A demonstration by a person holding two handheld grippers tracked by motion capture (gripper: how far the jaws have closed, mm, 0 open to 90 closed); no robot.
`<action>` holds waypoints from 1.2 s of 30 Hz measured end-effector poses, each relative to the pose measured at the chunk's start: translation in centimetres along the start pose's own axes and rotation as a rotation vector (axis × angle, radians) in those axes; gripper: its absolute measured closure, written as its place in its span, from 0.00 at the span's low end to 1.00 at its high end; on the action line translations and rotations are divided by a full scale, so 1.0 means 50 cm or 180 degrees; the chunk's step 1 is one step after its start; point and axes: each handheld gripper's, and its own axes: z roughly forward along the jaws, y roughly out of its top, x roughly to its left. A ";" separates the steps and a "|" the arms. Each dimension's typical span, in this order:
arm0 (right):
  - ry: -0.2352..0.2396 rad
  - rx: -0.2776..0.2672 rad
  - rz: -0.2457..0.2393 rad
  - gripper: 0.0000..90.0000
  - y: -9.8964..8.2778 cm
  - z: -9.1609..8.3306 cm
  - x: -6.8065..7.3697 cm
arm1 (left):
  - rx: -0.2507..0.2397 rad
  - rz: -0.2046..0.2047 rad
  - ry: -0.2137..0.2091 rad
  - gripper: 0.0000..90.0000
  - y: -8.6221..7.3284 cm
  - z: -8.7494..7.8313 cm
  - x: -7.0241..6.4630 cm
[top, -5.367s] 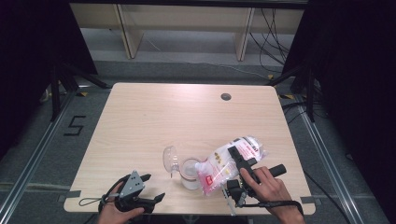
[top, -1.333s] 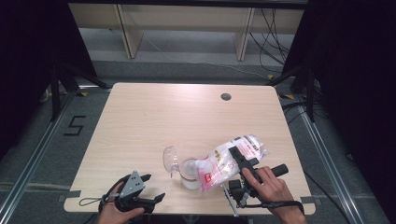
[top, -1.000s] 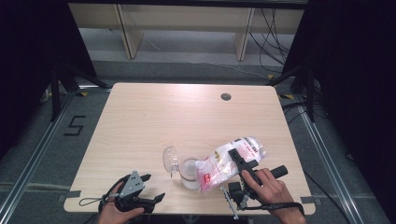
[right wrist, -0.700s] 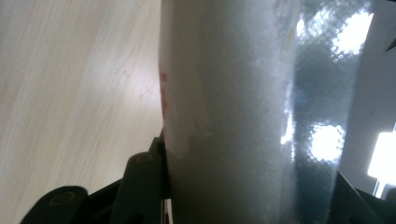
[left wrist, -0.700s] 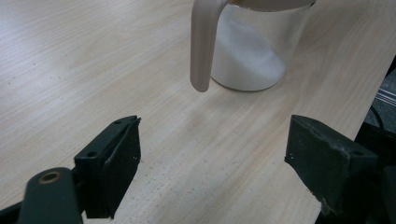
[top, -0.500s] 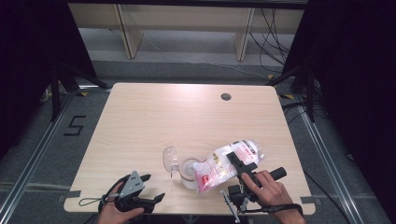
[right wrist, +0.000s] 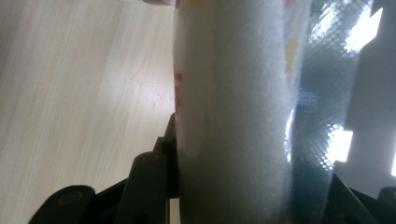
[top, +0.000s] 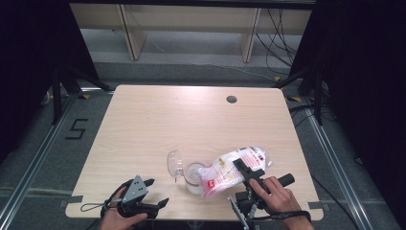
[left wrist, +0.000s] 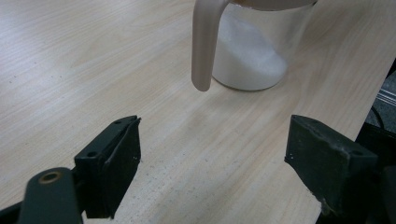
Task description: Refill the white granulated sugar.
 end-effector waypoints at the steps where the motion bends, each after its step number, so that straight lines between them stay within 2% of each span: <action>1: -0.0019 -0.0049 -0.0077 0.71 -0.001 0.001 -0.003 | 0.0036 -0.0059 -0.0038 0.20 -0.001 -0.001 -0.003; 2: -0.0012 -0.0036 -0.0001 0.71 -0.002 0.000 0.001 | 0.0030 -0.0064 -0.0004 0.20 -0.001 -0.001 -0.003; 4: -0.0044 -0.0080 -0.0081 0.72 -0.002 0.001 -0.001 | 0.0037 -0.0050 -0.0012 0.20 -0.001 -0.001 -0.002; 6: 0.0040 0.0021 0.0069 0.72 -0.005 -0.003 0.006 | 0.0036 -0.0047 -0.0001 0.20 -0.001 -0.001 -0.002; 9: -0.0082 -0.0087 -0.0067 0.72 -0.008 0.001 0.001 | 0.0045 -0.0047 0.0013 0.20 -0.001 -0.001 -0.002; 10: -0.0022 -0.0016 0.0027 0.72 -0.009 -0.001 0.005 | 0.0047 -0.0043 0.0032 0.20 -0.001 -0.001 -0.002; 12: -0.0037 -0.0017 0.0038 0.72 -0.009 -0.001 0.006 | 0.0040 -0.0036 0.0021 0.20 -0.001 0.000 -0.001; 13: -0.0054 -0.0056 -0.0093 0.72 -0.007 -0.001 -0.001 | 0.0041 -0.0036 0.0021 0.20 -0.001 0.000 -0.001; 14: -0.0040 -0.0019 -0.0015 0.72 -0.007 -0.003 0.001 | 0.0040 -0.0037 0.0021 0.20 -0.001 0.000 -0.001; 15: -0.0030 -0.0004 0.0014 0.72 -0.007 -0.004 0.002 | 0.0041 -0.0034 0.0020 0.20 -0.001 0.000 -0.001; 16: -0.0032 -0.0017 -0.0040 0.72 -0.007 -0.004 0.000 | 0.0041 -0.0036 0.0024 0.20 -0.001 0.000 -0.001; 17: -0.0065 -0.0010 0.0033 0.72 -0.006 -0.005 0.004 | 0.0041 -0.0037 0.0024 0.20 -0.001 0.000 -0.001; 18: -0.0029 -0.0015 -0.0048 0.72 -0.005 -0.005 0.000 | 0.0039 -0.0039 0.0023 0.20 -0.001 0.000 -0.001; 25: -0.0072 -0.0049 -0.0060 0.72 -0.002 -0.006 0.001 | 0.0038 -0.0049 0.0010 0.20 -0.001 -0.001 -0.002; 26: -0.0022 -0.0010 -0.0075 0.73 -0.001 -0.007 0.001 | 0.0033 -0.0046 0.0002 0.20 -0.001 -0.001 -0.002; 27: -0.0006 0.0027 0.0025 0.73 0.000 -0.009 0.006 | 0.0046 -0.0044 0.0013 0.20 -0.001 -0.001 -0.002; 29: -0.0036 0.0002 -0.0101 0.73 0.001 -0.007 0.003 | 0.0044 -0.0044 0.0017 0.20 -0.001 -0.001 -0.002; 30: -0.0045 0.0011 -0.0226 0.73 0.003 -0.007 -0.001 | 0.0042 -0.0036 0.0019 0.20 -0.001 -0.001 -0.001; 34: -0.0060 0.0016 -0.0249 0.73 0.003 -0.008 -0.002 | 0.0043 -0.0032 0.0024 0.20 -0.001 0.000 -0.001; 35: -0.0048 0.0067 -0.0188 0.73 0.003 -0.010 0.001 | 0.0011 -0.0072 0.0021 0.20 -0.001 0.001 -0.003; 36: -0.0075 0.0060 -0.0204 0.73 0.003 -0.009 0.002 | 0.0012 -0.0069 0.0019 0.20 -0.001 0.001 -0.003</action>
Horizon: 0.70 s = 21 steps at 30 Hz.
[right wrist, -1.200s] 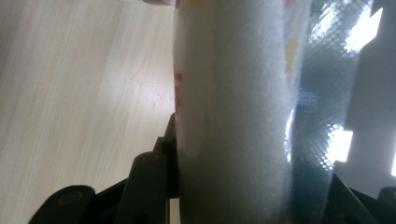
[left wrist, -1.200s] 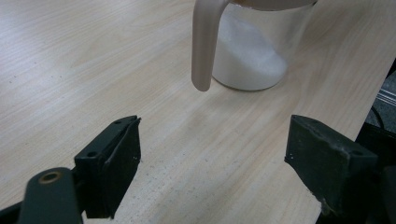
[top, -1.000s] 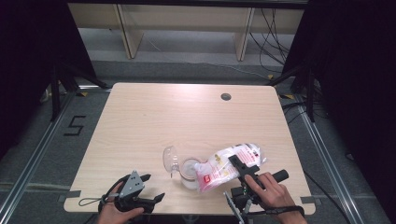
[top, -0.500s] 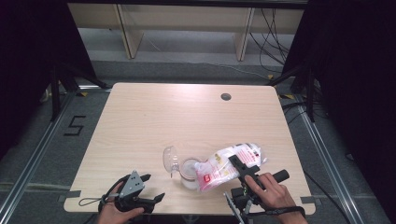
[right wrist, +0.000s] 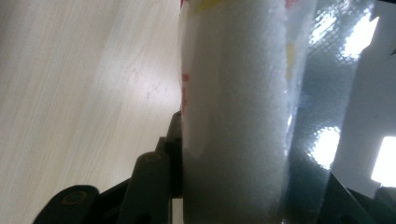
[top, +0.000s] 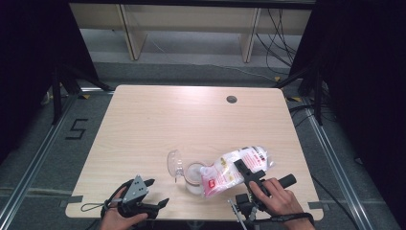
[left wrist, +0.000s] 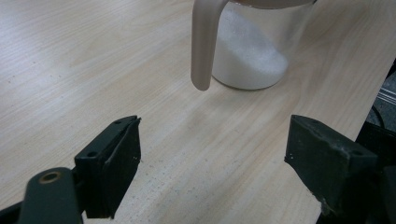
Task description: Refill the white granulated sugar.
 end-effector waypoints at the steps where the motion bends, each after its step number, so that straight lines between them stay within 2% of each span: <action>1: -0.0008 0.0006 0.0010 0.73 0.000 -0.001 0.000 | 0.0003 0.0013 0.0011 0.20 0.000 0.000 0.000; 3: -0.0012 0.0006 0.0028 0.73 -0.001 -0.002 0.000 | 0.0003 0.0070 0.0009 0.20 0.001 -0.001 0.003; 4: -0.0015 0.0013 -0.0054 0.73 0.001 -0.002 -0.004 | -0.0001 -0.0002 -0.0002 0.20 0.000 0.000 0.000; 7: -0.0047 -0.0017 -0.0171 0.73 0.004 -0.002 -0.005 | 0.0006 0.0084 0.0005 0.20 0.001 -0.001 0.003; 8: 0.0004 0.0058 -0.0091 0.73 0.005 -0.005 -0.001 | 0.0005 0.0088 -0.0013 0.20 0.001 0.000 0.003; 9: -0.0053 0.0008 -0.0193 0.73 0.008 -0.003 -0.003 | -0.0002 0.0083 -0.0008 0.20 0.001 0.000 0.003; 10: -0.0040 0.0047 -0.0157 0.73 0.010 -0.004 0.001 | 0.0000 0.0086 -0.0005 0.20 0.001 0.000 0.003; 12: -0.0075 0.0012 -0.0222 0.73 0.013 -0.003 -0.002 | 0.0006 0.0093 -0.0010 0.20 0.001 -0.001 0.003; 13: -0.0081 -0.0018 -0.0266 0.73 0.014 -0.002 -0.005 | 0.0000 -0.0007 -0.0013 0.20 0.000 0.000 -0.001; 14: -0.0060 0.0015 -0.0173 0.73 0.014 -0.003 -0.001 | 0.0005 0.0039 0.0018 0.20 0.001 -0.001 0.001; 15: -0.0076 -0.0012 -0.0243 0.73 0.014 -0.003 -0.005 | 0.0005 0.0075 0.0009 0.20 0.001 -0.001 0.003; 16: -0.0061 -0.0019 -0.0204 0.73 0.014 -0.002 -0.004 | 0.0000 -0.0001 -0.0008 0.20 0.000 0.000 0.000; 18: -0.0079 -0.0016 -0.0249 0.73 0.013 -0.003 -0.007 | 0.0004 0.0000 -0.0005 0.20 0.000 0.000 -0.001; 20: -0.0061 0.0023 -0.0163 0.73 0.012 -0.005 -0.003 | 0.0004 0.0092 -0.0009 0.20 0.001 -0.001 0.003; 21: -0.0054 0.0009 -0.0167 0.73 0.011 -0.005 -0.004 | -0.0001 0.0083 -0.0014 0.20 0.001 0.000 0.002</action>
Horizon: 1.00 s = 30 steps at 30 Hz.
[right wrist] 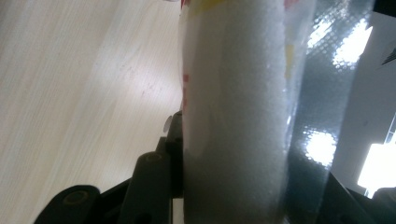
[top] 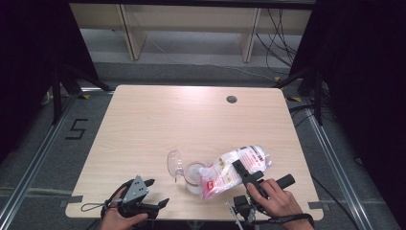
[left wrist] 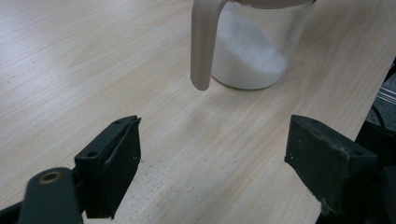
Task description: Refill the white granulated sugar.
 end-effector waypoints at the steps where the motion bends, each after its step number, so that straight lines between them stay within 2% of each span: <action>1: -0.0003 -0.0001 0.0004 0.74 0.000 0.000 0.000 | -0.0001 0.0001 0.0007 0.20 0.000 0.000 0.000; 3: 0.0028 0.0015 -0.0009 0.73 0.000 -0.001 -0.001 | 0.0007 0.0009 0.0007 0.20 0.000 0.000 0.001; 4: 0.0032 0.0016 -0.0015 0.74 0.000 -0.001 -0.001 | -0.0001 -0.0090 0.0005 0.20 -0.001 0.000 -0.003; 8: 0.0033 0.0020 -0.0008 0.74 0.000 0.000 0.000 | 0.0007 -0.0025 0.0030 0.20 0.000 -0.001 0.000; 9: 0.0047 0.0030 0.0031 0.74 0.000 0.000 0.002 | 0.0000 -0.0076 0.0009 0.20 -0.001 0.000 -0.003; 14: 0.0019 0.0015 -0.0012 0.74 -0.001 0.000 0.001 | 0.0000 -0.0085 0.0011 0.20 -0.001 0.000 -0.003; 15: 0.0011 0.0016 -0.0010 0.74 -0.002 -0.001 0.001 | 0.0007 -0.0024 0.0028 0.20 0.000 -0.001 0.000; 16: -0.0011 -0.0031 -0.0086 0.74 -0.002 0.001 -0.004 | 0.0005 0.0012 -0.0004 0.20 0.000 0.000 0.001; 17: -0.0021 -0.0029 -0.0062 0.74 -0.002 0.001 -0.002 | 0.0000 -0.0088 -0.0001 0.20 -0.001 0.000 -0.003; 18: -0.0009 -0.0022 -0.0028 0.74 -0.003 0.001 -0.001 | 0.0009 -0.0021 0.0031 0.20 0.000 -0.001 0.000; 19: -0.0013 -0.0019 -0.0018 0.74 -0.003 0.001 0.000 | 0.0006 0.0011 0.0003 0.20 0.000 0.000 0.001; 23: -0.0004 -0.0006 0.0003 0.74 -0.004 0.000 0.001 | 0.0001 0.0003 0.0004 0.20 0.000 0.000 0.000; 24: -0.0016 -0.0020 -0.0049 0.74 -0.003 0.000 -0.002 | 0.0006 0.0006 0.0005 0.20 0.000 0.000 0.001; 25: -0.0005 -0.0015 -0.0009 0.74 -0.004 0.000 0.001 | 0.0005 0.0006 0.0009 0.20 0.000 0.000 0.001; 26: -0.0025 -0.0019 -0.0045 0.74 -0.003 0.000 -0.002 | 0.0001 -0.0088 0.0011 0.20 -0.001 0.000 -0.003; 28: 0.0000 -0.0011 0.0000 0.74 -0.003 0.000 0.001 | 0.0001 -0.0082 0.0015 0.20 -0.001 0.000 -0.002; 30: -0.0015 -0.0019 -0.0033 0.74 -0.003 -0.001 -0.001 | 0.0002 -0.0083 0.0013 0.20 -0.001 0.000 -0.002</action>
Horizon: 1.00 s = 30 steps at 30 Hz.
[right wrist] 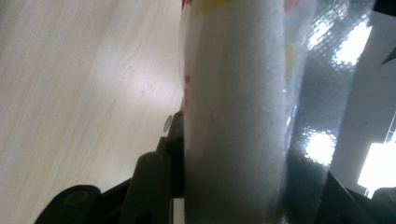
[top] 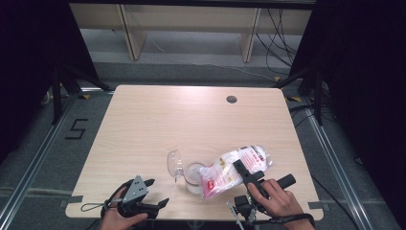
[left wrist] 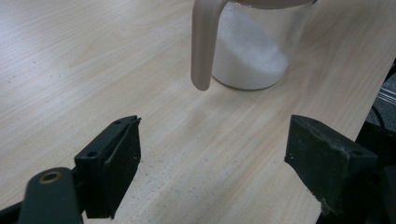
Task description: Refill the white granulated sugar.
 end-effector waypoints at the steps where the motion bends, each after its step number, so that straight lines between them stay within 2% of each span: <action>1: -0.0002 -0.0001 -0.0005 0.74 0.000 0.000 0.000 | -0.0001 -0.0001 0.0002 0.20 0.000 0.000 0.000; 5: -0.0002 -0.0001 -0.0010 0.74 0.001 0.000 0.000 | -0.0005 -0.0007 -0.0009 0.20 0.000 0.000 0.000; 8: -0.0003 -0.0002 -0.0025 0.74 0.000 0.000 -0.001 | 0.0032 0.0040 0.0009 0.20 0.000 -0.002 0.002; 9: 0.0015 0.0007 0.0019 0.74 0.000 0.000 0.001 | 0.0030 0.0038 0.0006 0.20 0.000 -0.002 0.002; 13: 0.0031 0.0025 -0.0044 0.74 0.001 -0.001 -0.002 | 0.0031 0.0040 0.0010 0.20 0.000 -0.002 0.002; 14: -0.0010 0.0023 -0.0021 0.74 0.001 -0.002 0.000 | 0.0031 0.0039 0.0007 0.20 0.000 -0.001 0.002; 15: -0.0002 0.0016 -0.0028 0.74 0.002 -0.002 0.000 | 0.0000 -0.0001 -0.0001 0.20 0.000 0.000 0.000; 18: 0.0014 0.0020 0.0032 0.74 0.002 -0.002 0.003 | -0.0002 -0.0002 -0.0001 0.20 0.000 0.000 0.000; 19: -0.0009 0.0019 -0.0012 0.74 0.003 -0.002 0.001 | -0.0001 0.0001 0.0002 0.20 0.000 0.000 0.000; 22: -0.0008 0.0022 -0.0019 0.74 0.004 -0.002 0.001 | 0.0001 0.0002 -0.0001 0.20 0.000 0.000 0.000; 24: 0.0006 0.0035 -0.0031 0.74 0.004 -0.003 0.000 | 0.0005 0.0099 -0.0004 0.20 0.001 -0.001 0.003; 25: 0.0008 0.0034 -0.0034 0.74 0.004 -0.003 0.000 | -0.0003 0.0002 -0.0008 0.20 0.000 0.000 0.000; 26: 0.0006 0.0034 -0.0039 0.74 0.005 -0.003 0.000 | 0.0009 0.0064 0.0022 0.20 0.001 -0.001 0.002; 27: -0.0015 -0.0009 -0.0123 0.74 0.005 -0.001 -0.004 | 0.0006 0.0101 -0.0004 0.20 0.001 -0.001 0.003; 30: 0.0007 0.0038 -0.0038 0.74 0.004 -0.003 0.000 | 0.0007 0.0096 -0.0004 0.20 0.001 0.000 0.003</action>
